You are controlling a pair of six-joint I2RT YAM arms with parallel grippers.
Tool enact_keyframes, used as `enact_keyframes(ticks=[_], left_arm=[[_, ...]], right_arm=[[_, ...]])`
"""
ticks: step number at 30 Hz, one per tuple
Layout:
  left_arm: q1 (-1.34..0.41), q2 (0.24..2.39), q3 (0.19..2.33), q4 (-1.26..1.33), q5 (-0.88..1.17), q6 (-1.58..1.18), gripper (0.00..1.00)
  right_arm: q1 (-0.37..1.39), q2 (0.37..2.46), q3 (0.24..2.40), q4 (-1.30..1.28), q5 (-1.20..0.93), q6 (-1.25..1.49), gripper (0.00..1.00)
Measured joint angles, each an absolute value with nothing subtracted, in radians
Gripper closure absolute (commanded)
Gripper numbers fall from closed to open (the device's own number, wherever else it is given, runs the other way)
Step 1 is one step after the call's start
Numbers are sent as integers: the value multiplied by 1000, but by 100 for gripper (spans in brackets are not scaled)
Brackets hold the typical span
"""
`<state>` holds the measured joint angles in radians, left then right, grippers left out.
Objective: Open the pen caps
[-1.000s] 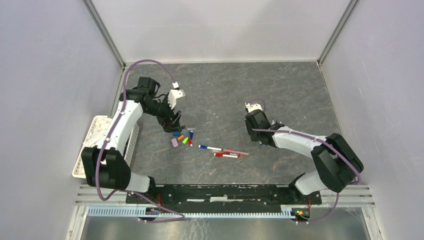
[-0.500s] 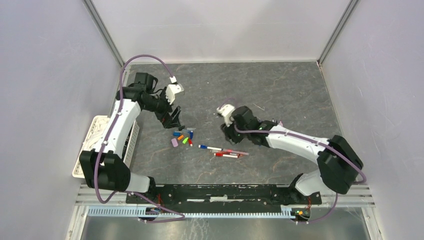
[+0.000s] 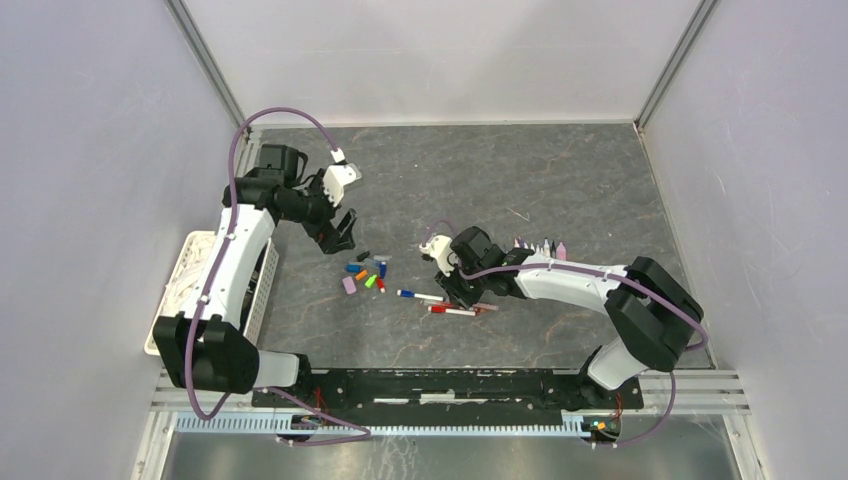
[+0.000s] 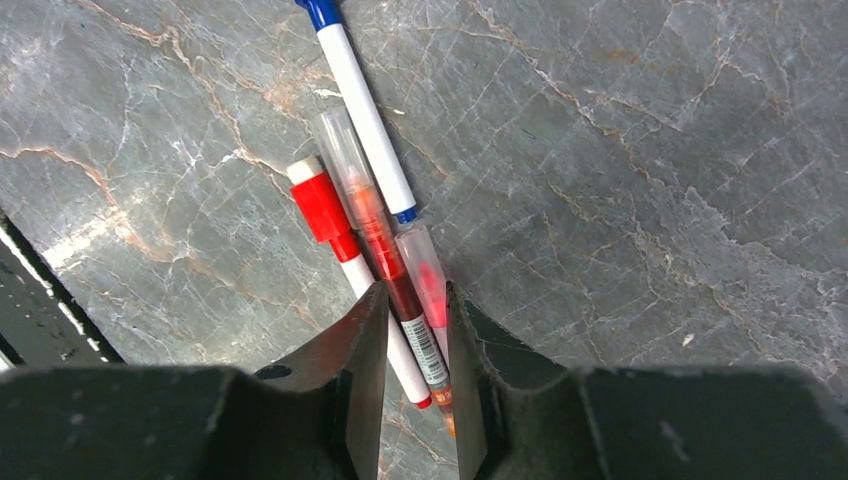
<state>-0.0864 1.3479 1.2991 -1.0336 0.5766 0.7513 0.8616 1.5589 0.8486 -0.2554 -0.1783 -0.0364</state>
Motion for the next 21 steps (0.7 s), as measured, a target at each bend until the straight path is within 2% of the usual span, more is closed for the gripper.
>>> enact_keyframes(ticks=[5,10,17,21], left_arm=[[-86,1348,1299,-1038,577,751,0],[-86,1348,1299,-1040,578,751,0],[-86,1348,1299,-1042,578,751,0],[-86,1348,1299,-1043,580,751,0]], right_arm=[[852,1559,840,-251,-156,-47,74],[822,1555,800,-249,-149,-51,67],[811,1523,741,-217,-132,-51,71],[794,1501,713,-196,-129,-47,69]])
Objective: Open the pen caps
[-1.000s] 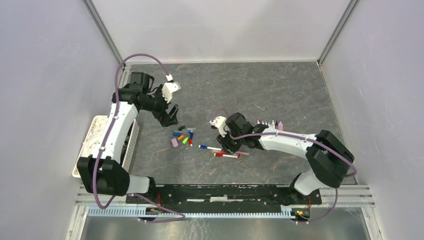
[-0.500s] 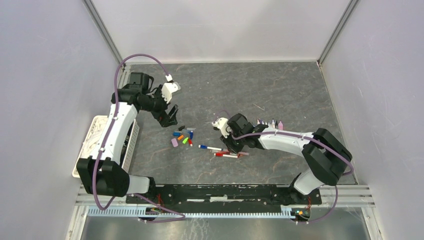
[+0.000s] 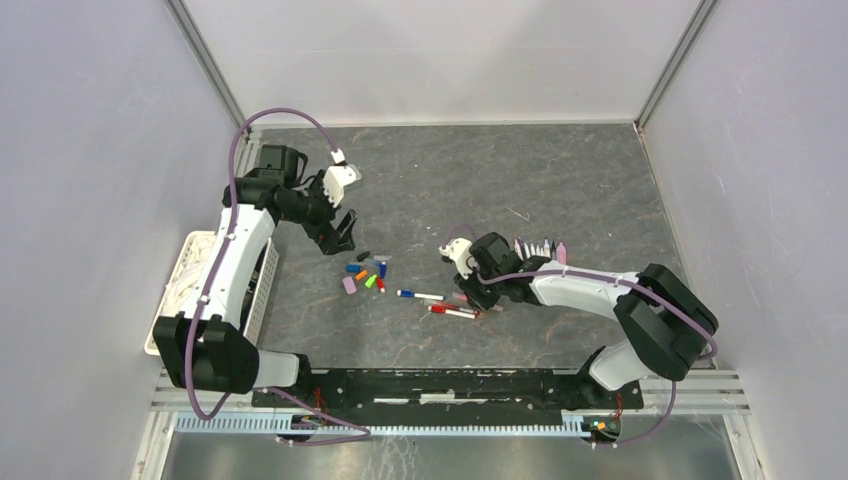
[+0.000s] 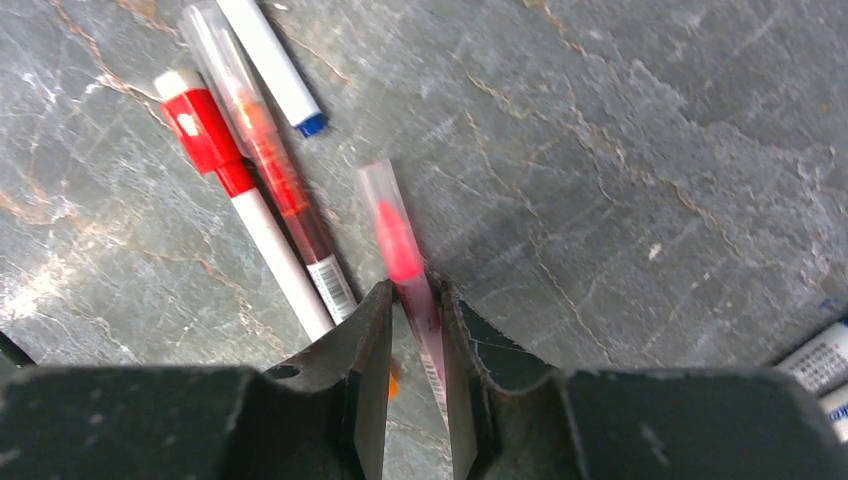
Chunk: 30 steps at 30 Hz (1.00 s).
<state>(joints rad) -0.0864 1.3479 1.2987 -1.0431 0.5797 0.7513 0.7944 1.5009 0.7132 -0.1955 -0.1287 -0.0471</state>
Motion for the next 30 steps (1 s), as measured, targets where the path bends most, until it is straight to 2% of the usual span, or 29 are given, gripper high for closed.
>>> enact_keyframes(ticks=[3,7,9,12,13,18,22,26,30], left_arm=[[-86,1348,1299,-1051,583,752,0],[-86,1348,1301,-1084,586,760,0],[-86,1348,1306,-1095,585,764,0],[-86,1348,1318,-1098,582,765,0],[-86,1348,1322,-1096,578,764,0],[-86,1308,1323,-1016,537,751,0],[-84,1256,1301,-977,569,752,0],[-103,1281,1283,-1054,689,862,0],[-235,1255,1164,-1061,683,920,0]], right_arm=[[776,1477,692,-196,-124,-38,64],[754,1425,642,-186,-113,-18,64],[749,1405,620,-176,-110,-4,72],[745,1391,601,-158,-107,10,96],[744,1390,599,-154,-106,14,100],[733,1390,620,-183,-110,17,100],[723,1404,739,-262,-169,17,100],[718,1470,931,-288,-344,23,100],[721,1560,1052,-290,-581,52,100]])
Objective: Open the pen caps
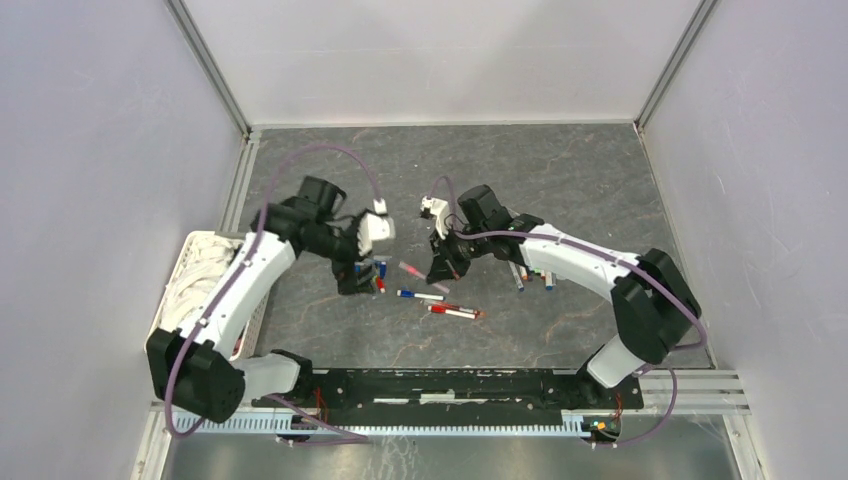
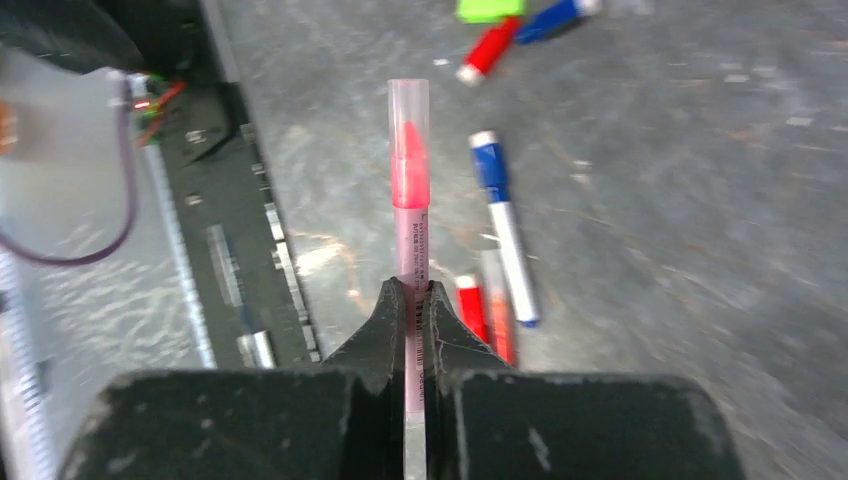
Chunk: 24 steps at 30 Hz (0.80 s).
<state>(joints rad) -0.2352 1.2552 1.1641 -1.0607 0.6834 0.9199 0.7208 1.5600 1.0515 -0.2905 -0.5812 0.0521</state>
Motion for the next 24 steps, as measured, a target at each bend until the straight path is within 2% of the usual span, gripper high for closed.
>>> enact_keyframes(ticks=[2,5,12,17,21,24], left_arm=[[-356,1227,1102,-1061,654,931,3],[-435,1211,1075,-1058,636,937,9],[-474,1217,1044,-1004,622,952,26],[-486,1219,1010,-984,641,997,31],[-497,1219,993,-986,649,1022,44],[-505,1219,991,-987,656,1044,61]], right_arm=[[727,1601,1068,-290,-682,76,100],[737,1643,1071,-295,-781,110,100],[762,1729,1122,-286,-934,174,100],[766,1745,1127,-234,-995,237,100],[766,1763,1136,-209,-1021,272,100],[766,1782,1156,-200,-1032,290,100]])
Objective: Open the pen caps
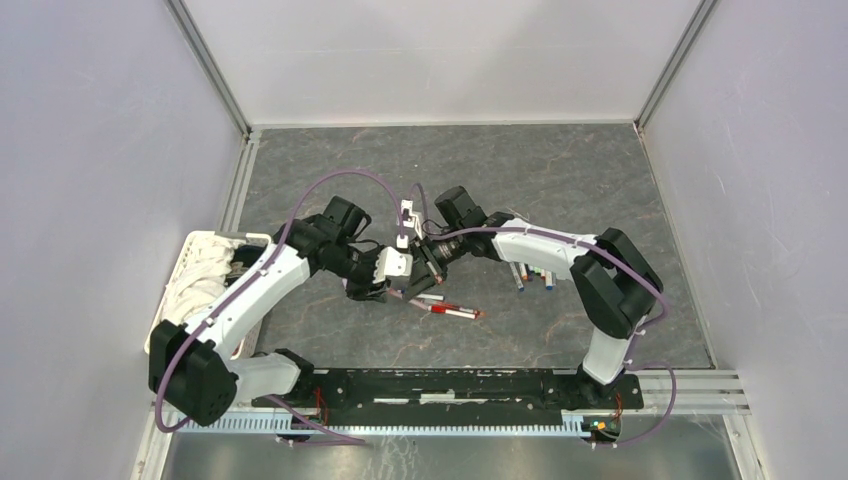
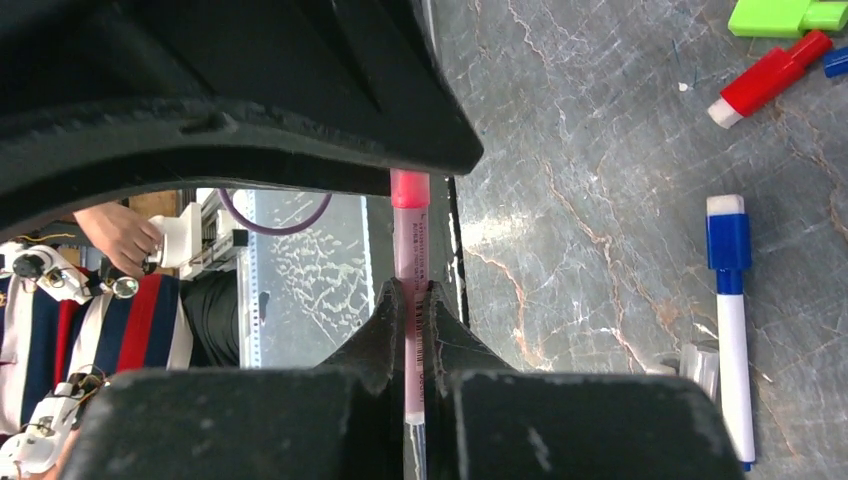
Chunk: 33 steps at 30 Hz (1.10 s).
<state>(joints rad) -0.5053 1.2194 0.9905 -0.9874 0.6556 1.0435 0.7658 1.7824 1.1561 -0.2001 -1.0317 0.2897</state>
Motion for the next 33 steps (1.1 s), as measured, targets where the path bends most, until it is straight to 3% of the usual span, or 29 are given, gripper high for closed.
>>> enact_keyframes(ticks=[3,4,9,17,22,25,33], left_arm=[[-506,1219,978,-980,656,1068,92],[-506,1219,972,-981,655,1083,97],[-507,1232,960,-991,653,1095,98],[-508,1231,961,-986,653,1095,98],[-508,1231,970,-986,650,1095,98],[-508,1231,970,-985,635,1096,98],[-509,1229,977,-979,620,1117,98]], right_arm=[[766,1796,1173,-200,-1040,299,100],[766,1800,1177,-201,-1040,299,97],[765,1815,1180,-192,-1038,322,76],[797,1841,1176,-79,-1040,400,69],[821,1899,1185,-62,-1063,422,74],[821,1916,1205,-67,-1084,421,99],[810,1913,1217,-105,-1091,355,100]])
